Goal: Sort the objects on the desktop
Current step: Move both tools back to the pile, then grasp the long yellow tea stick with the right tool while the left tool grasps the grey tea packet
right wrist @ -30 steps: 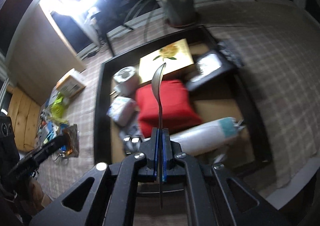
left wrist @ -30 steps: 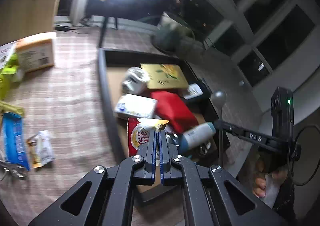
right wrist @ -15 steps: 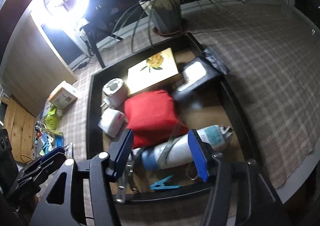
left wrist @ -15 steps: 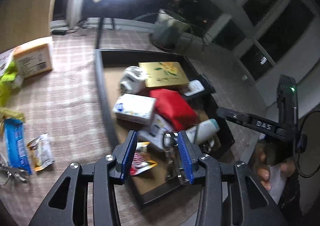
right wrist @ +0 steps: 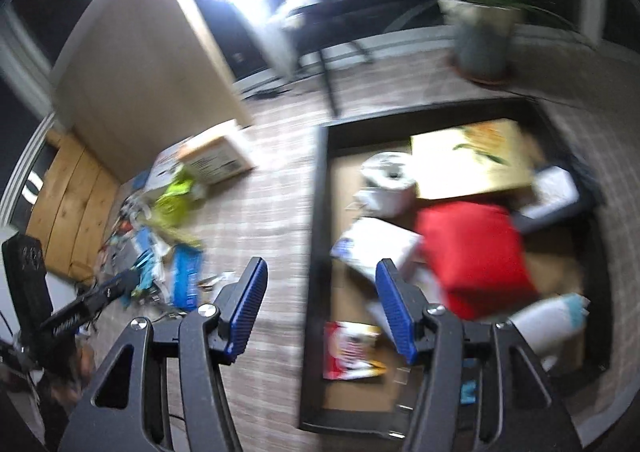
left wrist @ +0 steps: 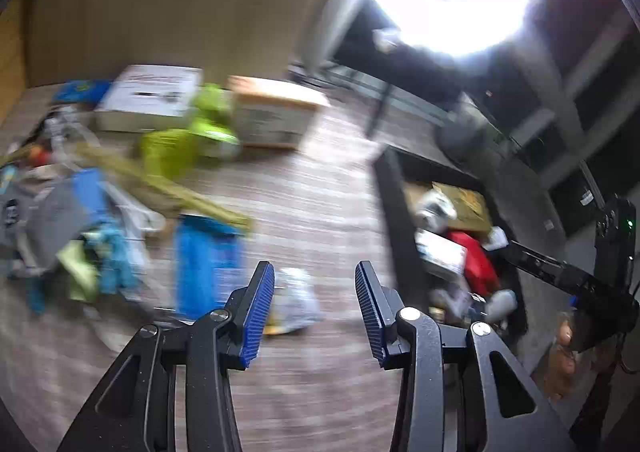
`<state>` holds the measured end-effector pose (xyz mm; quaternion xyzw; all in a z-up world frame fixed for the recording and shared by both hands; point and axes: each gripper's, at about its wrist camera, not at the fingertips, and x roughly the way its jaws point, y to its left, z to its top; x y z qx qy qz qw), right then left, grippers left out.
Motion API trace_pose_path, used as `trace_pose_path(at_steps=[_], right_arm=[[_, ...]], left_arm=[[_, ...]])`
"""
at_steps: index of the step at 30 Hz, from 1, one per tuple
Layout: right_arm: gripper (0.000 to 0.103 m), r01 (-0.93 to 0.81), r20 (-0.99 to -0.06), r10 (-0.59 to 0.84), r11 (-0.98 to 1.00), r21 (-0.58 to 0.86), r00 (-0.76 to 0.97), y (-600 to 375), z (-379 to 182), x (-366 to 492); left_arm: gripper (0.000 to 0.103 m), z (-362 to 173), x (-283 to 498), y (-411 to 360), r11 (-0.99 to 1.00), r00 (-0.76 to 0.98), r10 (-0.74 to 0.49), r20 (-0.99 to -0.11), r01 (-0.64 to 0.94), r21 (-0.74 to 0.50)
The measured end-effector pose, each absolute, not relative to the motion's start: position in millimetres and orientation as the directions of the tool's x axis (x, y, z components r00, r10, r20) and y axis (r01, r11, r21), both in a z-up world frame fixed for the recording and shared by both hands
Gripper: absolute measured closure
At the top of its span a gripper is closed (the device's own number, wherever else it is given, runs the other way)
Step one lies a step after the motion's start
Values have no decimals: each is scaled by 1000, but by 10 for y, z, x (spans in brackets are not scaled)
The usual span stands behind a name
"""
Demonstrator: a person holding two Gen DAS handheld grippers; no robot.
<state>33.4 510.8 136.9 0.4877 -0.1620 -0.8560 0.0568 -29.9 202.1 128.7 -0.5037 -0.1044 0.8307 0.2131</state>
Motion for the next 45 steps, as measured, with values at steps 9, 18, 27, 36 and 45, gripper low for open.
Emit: trace_pose_path(at_steps=[9, 18, 27, 36, 45], right_arm=[[47, 209, -846, -348, -935, 285, -404, 3803, 1344, -275], [47, 372, -892, -350, -899, 233, -287, 2798, 1117, -815], [45, 472, -931, -318, -858, 203, -177, 2182, 711, -1288], [43, 521, -946, -295, -833, 185, -135, 1865, 437, -1391], [50, 545, -954, -273, -822, 166, -122, 1704, 292, -1399]], left_arm=[[46, 1213, -750, 817, -941, -460, 331, -824, -95, -325], [32, 971, -1129, 383, -953, -408, 302, -862, -123, -276], [26, 662, -1441, 596, -961, -323, 187, -928, -255, -106], [26, 441, -1468, 603, -958, -273, 192, -943, -259, -121], [28, 412, -1440, 525, -963, -295, 230, -928, -208, -172]])
